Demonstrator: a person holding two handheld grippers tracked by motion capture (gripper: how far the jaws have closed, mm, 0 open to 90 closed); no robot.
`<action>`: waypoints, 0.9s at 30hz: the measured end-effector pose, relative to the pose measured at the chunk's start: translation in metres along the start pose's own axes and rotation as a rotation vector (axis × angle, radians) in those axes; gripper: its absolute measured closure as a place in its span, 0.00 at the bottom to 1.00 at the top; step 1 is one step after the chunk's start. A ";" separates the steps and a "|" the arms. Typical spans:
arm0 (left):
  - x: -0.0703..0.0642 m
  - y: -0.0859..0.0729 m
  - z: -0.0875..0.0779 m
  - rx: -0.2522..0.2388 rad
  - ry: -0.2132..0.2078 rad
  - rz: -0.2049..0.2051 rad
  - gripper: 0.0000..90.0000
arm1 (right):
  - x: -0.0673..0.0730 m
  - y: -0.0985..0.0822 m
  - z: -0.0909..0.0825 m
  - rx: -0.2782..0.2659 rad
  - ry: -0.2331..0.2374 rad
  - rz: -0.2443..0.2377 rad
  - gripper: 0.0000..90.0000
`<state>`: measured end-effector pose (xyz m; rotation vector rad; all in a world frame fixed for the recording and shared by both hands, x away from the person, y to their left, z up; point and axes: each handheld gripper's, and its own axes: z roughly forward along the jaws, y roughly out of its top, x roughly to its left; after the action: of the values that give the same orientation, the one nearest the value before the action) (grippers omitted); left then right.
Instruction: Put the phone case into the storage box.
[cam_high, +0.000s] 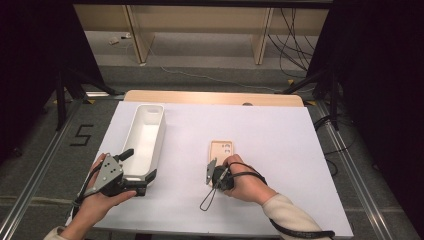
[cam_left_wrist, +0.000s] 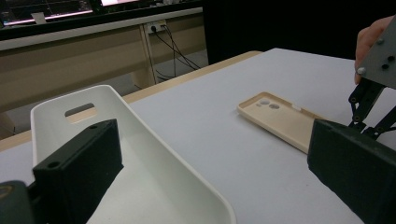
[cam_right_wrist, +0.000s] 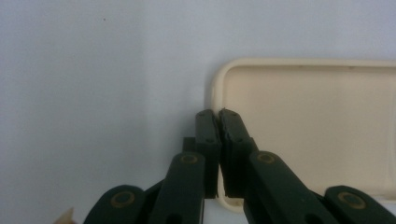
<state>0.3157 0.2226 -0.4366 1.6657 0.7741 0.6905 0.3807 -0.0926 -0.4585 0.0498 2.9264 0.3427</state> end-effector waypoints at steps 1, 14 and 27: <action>0.000 0.000 0.000 -0.002 -0.001 0.001 0.03 | 0.000 0.000 0.000 0.000 0.000 0.001 0.98; 0.001 0.001 -0.001 -0.003 0.009 0.012 0.03 | 0.001 -0.001 -0.001 -0.006 0.000 0.008 0.98; 0.002 0.001 -0.001 -0.002 0.012 0.012 0.03 | 0.000 -0.005 -0.007 -0.040 -0.019 0.024 0.98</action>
<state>0.3157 0.2244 -0.4349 1.6667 0.7719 0.7104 0.3793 -0.0994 -0.4530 0.0824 2.9013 0.4020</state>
